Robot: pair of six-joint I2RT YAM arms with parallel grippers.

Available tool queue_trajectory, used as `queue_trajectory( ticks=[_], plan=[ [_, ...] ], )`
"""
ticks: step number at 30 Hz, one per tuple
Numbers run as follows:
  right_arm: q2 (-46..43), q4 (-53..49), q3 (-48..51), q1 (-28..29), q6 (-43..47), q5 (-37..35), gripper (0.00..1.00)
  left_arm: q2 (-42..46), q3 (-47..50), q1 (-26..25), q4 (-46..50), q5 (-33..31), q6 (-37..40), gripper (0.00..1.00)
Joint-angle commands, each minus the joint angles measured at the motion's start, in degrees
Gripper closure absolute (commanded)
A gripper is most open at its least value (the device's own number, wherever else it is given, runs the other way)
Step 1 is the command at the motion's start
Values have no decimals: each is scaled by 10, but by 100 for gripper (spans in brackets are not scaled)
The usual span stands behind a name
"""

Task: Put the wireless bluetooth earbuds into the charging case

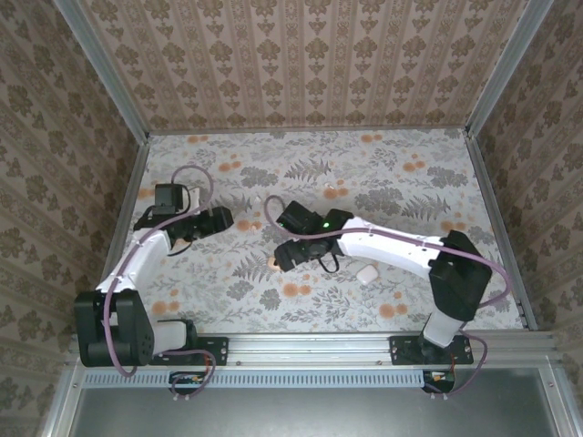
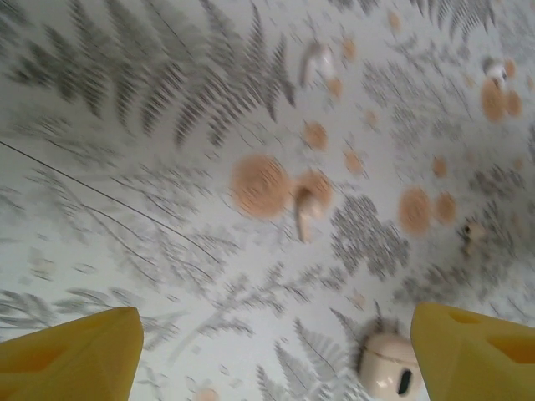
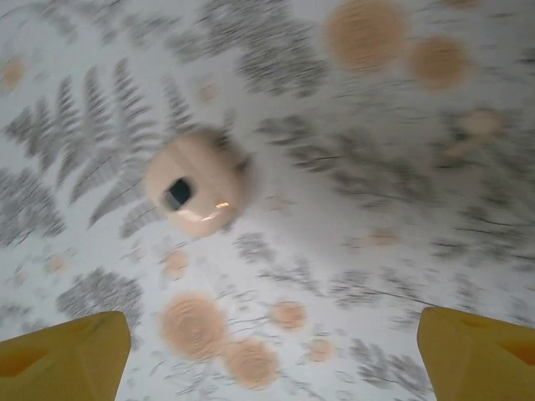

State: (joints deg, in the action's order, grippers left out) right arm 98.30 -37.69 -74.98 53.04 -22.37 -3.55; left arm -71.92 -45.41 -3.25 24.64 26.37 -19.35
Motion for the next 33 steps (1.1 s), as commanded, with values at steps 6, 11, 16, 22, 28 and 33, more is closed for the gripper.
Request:
queue_trajectory(
  ticks=[6,11,16,22,28,33],
  plan=[
    [93,-27,-86,4,225,64,10,-9,7,-14,20,120,-22,21],
    [130,10,-88,3,287,60,14,-10,19,-15,5,139,-39,24],
    [165,18,-113,2,317,92,18,-16,19,-14,21,144,-31,27],
    [202,31,-113,-10,326,105,19,-19,24,-11,17,141,-42,27],
    [216,27,-114,-25,342,120,24,-26,21,-10,19,136,-45,27],
    [229,20,-118,-27,365,111,35,-37,12,-10,23,139,-45,28]
  ],
)
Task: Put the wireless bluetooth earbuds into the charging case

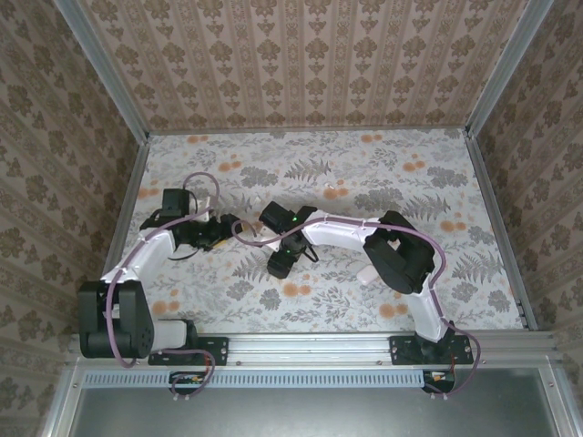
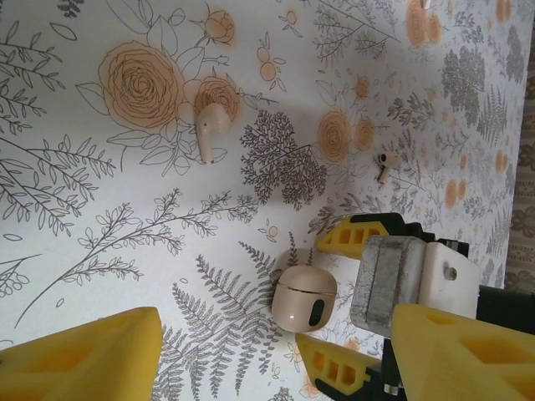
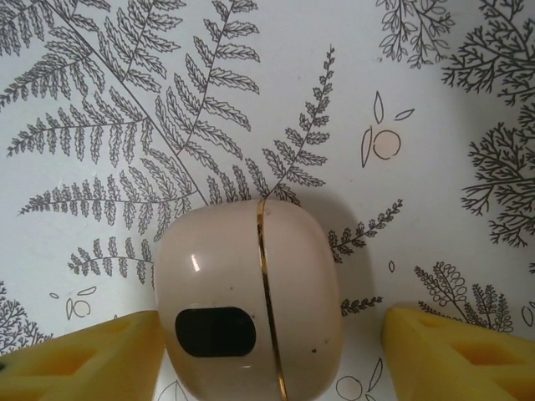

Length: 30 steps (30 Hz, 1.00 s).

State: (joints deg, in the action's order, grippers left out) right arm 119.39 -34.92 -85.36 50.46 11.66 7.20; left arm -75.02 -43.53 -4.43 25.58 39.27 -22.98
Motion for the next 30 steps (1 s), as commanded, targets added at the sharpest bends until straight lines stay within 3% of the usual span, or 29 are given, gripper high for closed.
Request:
queue_trajectory(
  ticks=[1,7,13,19,23,26,30],
  plan=[
    [19,-9,-13,-1,29,2,38,-7,-8,2,17,9,-7,28],
    [-11,18,19,-1,39,-1,57,0,-11,12,25,31,3,29],
    [-84,96,69,-1,38,-22,65,40,-4,21,11,64,7,31],
    [-164,142,101,-1,38,-50,67,108,6,21,-20,98,7,35],
    [-217,164,117,-1,37,-57,67,176,38,15,-98,122,-18,35],
    [-248,169,122,-1,37,-59,67,228,66,-7,-173,136,-29,35],
    [-279,164,125,0,41,-62,67,247,58,-56,-182,147,-9,35]
  ],
)
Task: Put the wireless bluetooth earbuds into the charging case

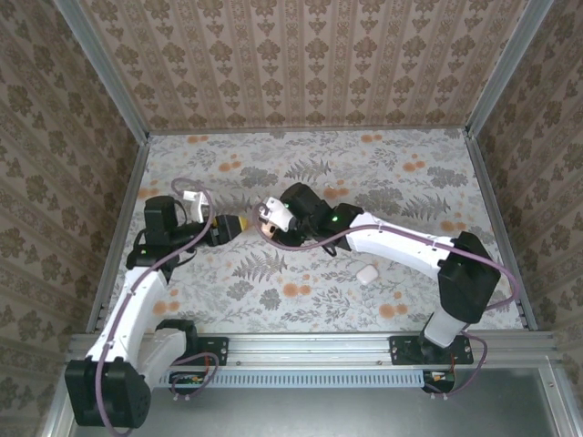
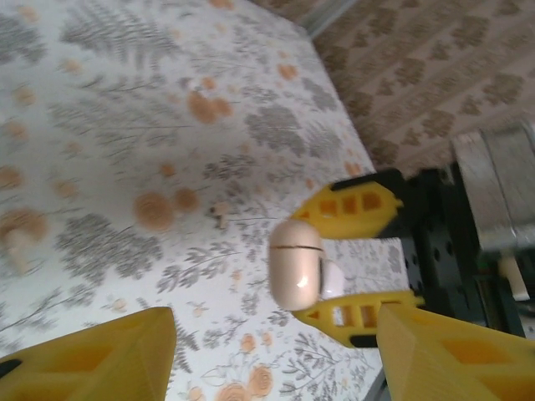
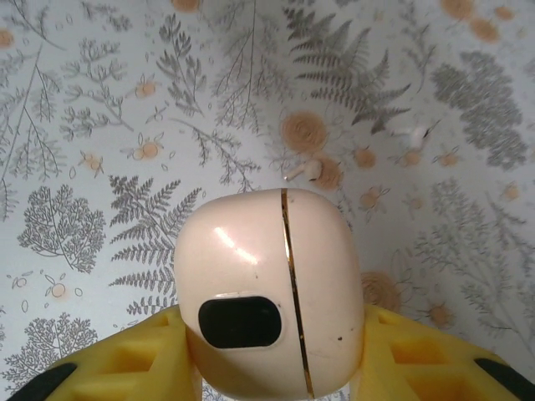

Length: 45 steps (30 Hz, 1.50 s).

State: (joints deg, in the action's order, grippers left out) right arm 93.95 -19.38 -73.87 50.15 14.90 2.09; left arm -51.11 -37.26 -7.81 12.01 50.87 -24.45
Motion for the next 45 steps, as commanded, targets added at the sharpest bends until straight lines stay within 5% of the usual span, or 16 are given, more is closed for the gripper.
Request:
queue_trajectory(
  ticks=[1,9,21,27,30,34,38,41,45],
  plan=[
    [-33,8,12,4,10,-10,67,1,-10,-33,-43,40,9,35],
    [-73,0,28,6,23,-11,67,-74,-49,-109,-33,66,20,37],
    [-91,-23,28,16,39,-1,66,-141,-62,-128,-85,80,-12,49],
    [-96,-19,31,16,37,-10,65,-149,-59,-130,-95,82,-13,81],
    [-111,-9,36,14,20,-17,53,-147,-56,-130,-104,78,-9,89],
    [-152,10,39,-9,-48,14,38,-142,-50,-122,-135,65,-3,92],
    [-184,61,53,-92,-217,173,29,-132,-24,-106,-252,58,-37,94],
    [-181,137,69,-150,-361,285,28,-127,-15,-101,-332,54,-62,95],
    [-166,227,84,-175,-474,347,28,-123,-22,-102,-397,62,-84,95]
  ],
)
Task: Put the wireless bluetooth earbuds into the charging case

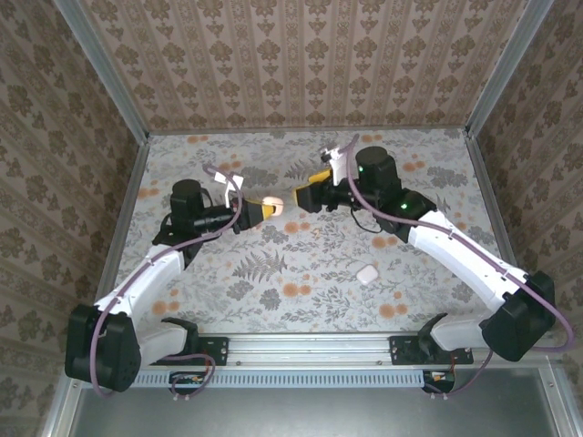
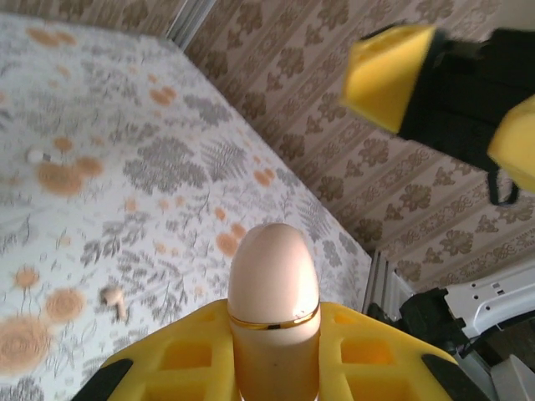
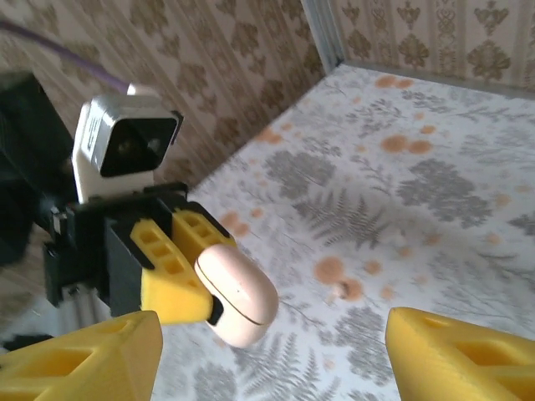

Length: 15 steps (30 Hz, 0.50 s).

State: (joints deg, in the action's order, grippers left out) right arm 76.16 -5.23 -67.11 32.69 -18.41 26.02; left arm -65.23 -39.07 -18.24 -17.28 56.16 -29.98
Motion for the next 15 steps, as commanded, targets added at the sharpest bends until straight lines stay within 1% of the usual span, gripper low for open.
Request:
queue_trajectory(
  ticks=[1,5,6,9,13,15],
  plan=[
    [18,103,18,-2,-159,118,29,19,-5,0,-123,12,-38,95],
    [32,160,18,-2,-201,136,29,20,-4,-4,-213,18,-101,95],
    [47,177,20,-2,-212,138,29,20,-3,-6,-233,18,-119,95],
    [60,234,25,-2,-247,149,29,17,-4,-14,-262,17,-150,95],
    [81,293,19,-1,-295,175,35,13,-4,-26,-279,15,-169,96],
    [91,309,17,0,-309,189,41,11,-7,-29,-282,15,-172,97]
  ],
)
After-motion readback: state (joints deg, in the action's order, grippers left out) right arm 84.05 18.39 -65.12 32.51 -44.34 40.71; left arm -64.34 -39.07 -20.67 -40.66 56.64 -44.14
